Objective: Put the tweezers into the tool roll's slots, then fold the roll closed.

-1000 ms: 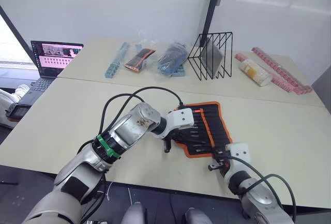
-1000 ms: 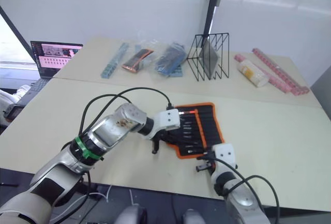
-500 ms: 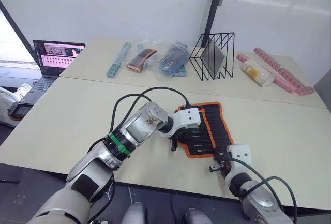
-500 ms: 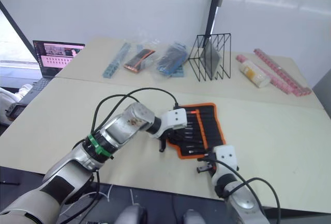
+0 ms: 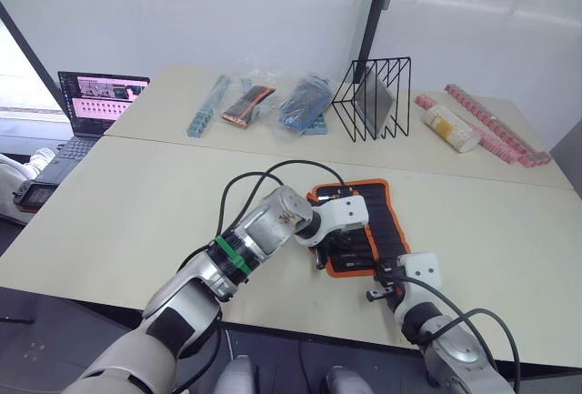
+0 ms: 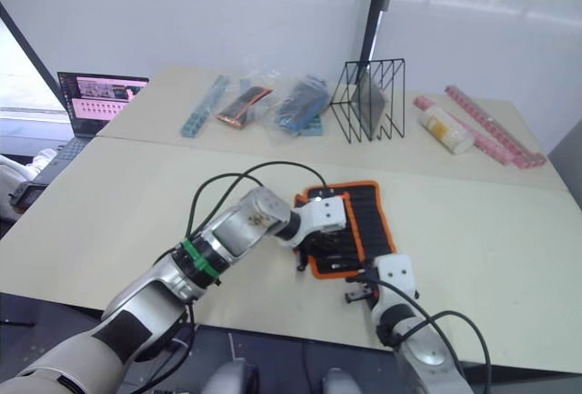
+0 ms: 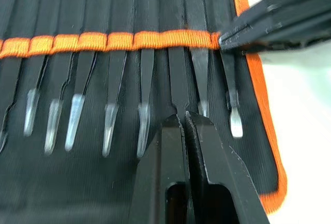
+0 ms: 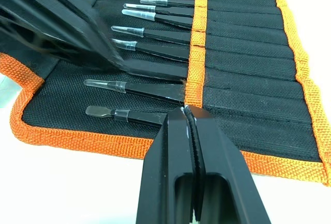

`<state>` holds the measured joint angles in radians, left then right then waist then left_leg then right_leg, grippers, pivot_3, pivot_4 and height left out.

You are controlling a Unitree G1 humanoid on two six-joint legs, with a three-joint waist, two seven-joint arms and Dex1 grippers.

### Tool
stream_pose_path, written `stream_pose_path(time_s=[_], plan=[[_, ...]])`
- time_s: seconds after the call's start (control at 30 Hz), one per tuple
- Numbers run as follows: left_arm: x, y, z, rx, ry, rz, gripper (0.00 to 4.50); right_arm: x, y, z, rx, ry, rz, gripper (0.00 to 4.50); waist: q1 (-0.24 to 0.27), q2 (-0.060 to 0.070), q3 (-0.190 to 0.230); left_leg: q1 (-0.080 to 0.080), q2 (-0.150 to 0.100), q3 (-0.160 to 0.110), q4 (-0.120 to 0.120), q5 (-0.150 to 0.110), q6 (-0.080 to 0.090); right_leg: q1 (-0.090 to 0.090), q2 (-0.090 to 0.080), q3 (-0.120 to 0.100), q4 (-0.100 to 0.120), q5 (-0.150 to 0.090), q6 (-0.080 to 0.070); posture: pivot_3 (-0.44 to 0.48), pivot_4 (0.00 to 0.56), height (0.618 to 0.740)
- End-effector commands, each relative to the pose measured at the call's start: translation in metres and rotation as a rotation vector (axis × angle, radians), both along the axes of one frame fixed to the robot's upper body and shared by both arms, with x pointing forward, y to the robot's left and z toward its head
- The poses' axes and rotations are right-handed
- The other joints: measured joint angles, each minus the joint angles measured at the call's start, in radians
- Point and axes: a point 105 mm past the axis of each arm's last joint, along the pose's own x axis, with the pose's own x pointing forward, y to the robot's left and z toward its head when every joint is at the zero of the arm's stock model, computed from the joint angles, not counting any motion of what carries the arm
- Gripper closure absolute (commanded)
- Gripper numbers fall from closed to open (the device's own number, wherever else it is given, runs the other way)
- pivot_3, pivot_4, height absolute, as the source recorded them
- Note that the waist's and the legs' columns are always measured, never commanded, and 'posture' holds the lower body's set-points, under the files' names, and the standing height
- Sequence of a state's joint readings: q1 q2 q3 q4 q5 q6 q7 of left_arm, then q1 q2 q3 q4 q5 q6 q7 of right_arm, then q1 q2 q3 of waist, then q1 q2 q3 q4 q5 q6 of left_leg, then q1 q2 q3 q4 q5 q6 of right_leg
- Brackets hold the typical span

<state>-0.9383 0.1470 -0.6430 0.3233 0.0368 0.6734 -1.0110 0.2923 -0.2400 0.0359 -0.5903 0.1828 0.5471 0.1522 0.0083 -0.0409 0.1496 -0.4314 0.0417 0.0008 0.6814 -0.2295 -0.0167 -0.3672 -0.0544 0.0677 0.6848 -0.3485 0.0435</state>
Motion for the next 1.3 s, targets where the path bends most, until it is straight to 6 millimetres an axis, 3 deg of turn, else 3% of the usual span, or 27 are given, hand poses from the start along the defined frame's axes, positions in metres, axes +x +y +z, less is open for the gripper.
stream_pose_path(time_s=[0.03,0.23,0.57,0.83,1.03,1.3], plan=[[0.001,-0.021,0.011,-0.038,-0.057,-0.045,4.48,-0.010,-0.003,-0.032,-0.013,0.149,-0.017,4.50,0.001,0.000,0.000,0.000,0.000,0.000,0.000,0.000,0.000,0.000,0.000,0.000,0.000,0.000,0.000,0.000,0.150,0.684],[0.010,-0.032,0.005,-0.055,-0.084,-0.034,4.48,-0.010,-0.002,-0.032,-0.010,0.150,-0.014,4.50,0.002,0.000,0.000,0.000,-0.002,0.000,0.000,0.000,0.001,0.000,-0.001,0.000,0.000,0.000,0.000,0.000,0.150,0.684],[0.015,-0.031,0.001,-0.058,-0.093,-0.026,4.48,-0.013,0.000,-0.033,-0.007,0.152,-0.012,4.50,0.004,0.000,0.000,0.001,-0.008,-0.002,0.003,0.003,0.005,0.006,-0.006,0.000,-0.001,0.000,0.004,0.000,0.150,0.684],[0.016,-0.006,0.035,-0.093,-0.119,-0.026,2.11,-0.012,-0.002,-0.033,-0.009,0.149,-0.011,4.50,-0.011,0.001,0.000,0.001,-0.007,-0.003,0.003,0.003,0.005,0.005,-0.005,0.000,0.001,0.000,0.004,0.000,0.150,0.684],[0.006,0.032,0.068,-0.158,-0.116,0.008,0.07,-0.004,-0.003,-0.024,-0.013,0.118,0.006,4.50,-0.023,0.002,-0.001,0.001,-0.007,-0.004,0.002,0.003,0.005,0.004,-0.005,0.000,0.004,0.000,0.004,0.000,0.150,0.684],[0.008,0.123,0.087,-0.434,-0.165,0.258,0.03,0.003,-0.002,0.030,0.019,-0.083,0.097,4.50,-0.023,0.004,0.000,0.003,-0.007,-0.011,0.002,0.003,0.005,0.002,-0.006,0.001,0.011,0.000,0.004,0.000,0.150,0.684]])
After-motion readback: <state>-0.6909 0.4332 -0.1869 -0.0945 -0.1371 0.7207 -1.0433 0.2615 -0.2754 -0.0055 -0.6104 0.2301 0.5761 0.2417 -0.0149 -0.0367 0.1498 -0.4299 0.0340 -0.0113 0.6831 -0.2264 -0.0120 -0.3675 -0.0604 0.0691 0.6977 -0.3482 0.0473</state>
